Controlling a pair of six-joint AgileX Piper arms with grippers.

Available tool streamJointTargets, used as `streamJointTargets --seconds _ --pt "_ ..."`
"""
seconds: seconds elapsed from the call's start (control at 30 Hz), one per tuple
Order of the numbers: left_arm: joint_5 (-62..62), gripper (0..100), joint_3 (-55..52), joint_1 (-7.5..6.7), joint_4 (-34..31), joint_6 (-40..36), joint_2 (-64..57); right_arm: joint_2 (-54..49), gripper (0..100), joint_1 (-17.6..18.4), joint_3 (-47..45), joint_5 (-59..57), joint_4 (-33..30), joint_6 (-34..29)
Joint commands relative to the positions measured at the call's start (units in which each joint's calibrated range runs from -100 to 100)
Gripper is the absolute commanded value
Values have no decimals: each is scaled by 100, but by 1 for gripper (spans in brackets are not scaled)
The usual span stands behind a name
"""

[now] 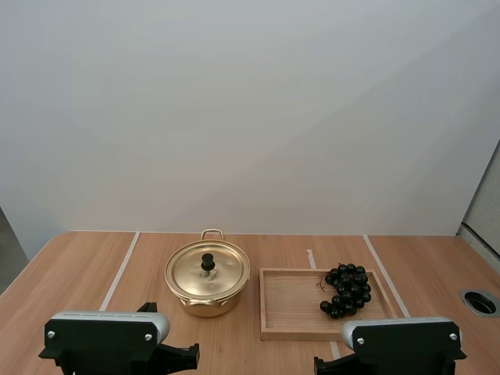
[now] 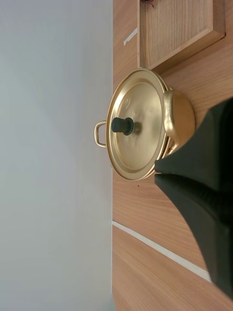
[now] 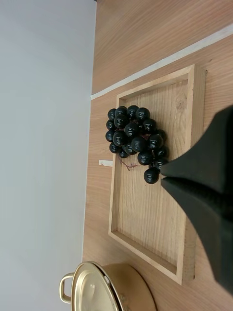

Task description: Open the lid, put the grape in the pot, and close it

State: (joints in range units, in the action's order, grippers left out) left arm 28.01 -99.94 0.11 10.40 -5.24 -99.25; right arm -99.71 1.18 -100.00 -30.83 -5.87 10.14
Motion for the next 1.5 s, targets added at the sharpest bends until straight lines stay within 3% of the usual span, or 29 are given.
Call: streamJointTargets --seconds 0.0,0.67,0.93,1.1,1.2,1.3,1.47 --pt "-124 1 -6 13 -46 -64 -38 -29 0 -23 0 -11 -34 -12" --pt "-124 1 12 13 -46 -64 -38 -29 0 -23 41 177 45 -12" --pt "623 1 1755 13 -87 -56 -38 -29 0 -23 1681 2 223 -12" --pt "1387 1 2835 13 -197 -56 -38 -29 0 -23 2734 -657 223 -12" --pt "1858 1 3369 13 -210 -56 -38 -29 0 -23 3273 -1719 286 -12" --pt "2053 1 3605 13 -210 -56 -38 -29 0 -23 3606 -2835 306 -12" --pt "2283 1 3820 13 -210 -56 -38 -29 0 -23 3780 -3554 155 -3"
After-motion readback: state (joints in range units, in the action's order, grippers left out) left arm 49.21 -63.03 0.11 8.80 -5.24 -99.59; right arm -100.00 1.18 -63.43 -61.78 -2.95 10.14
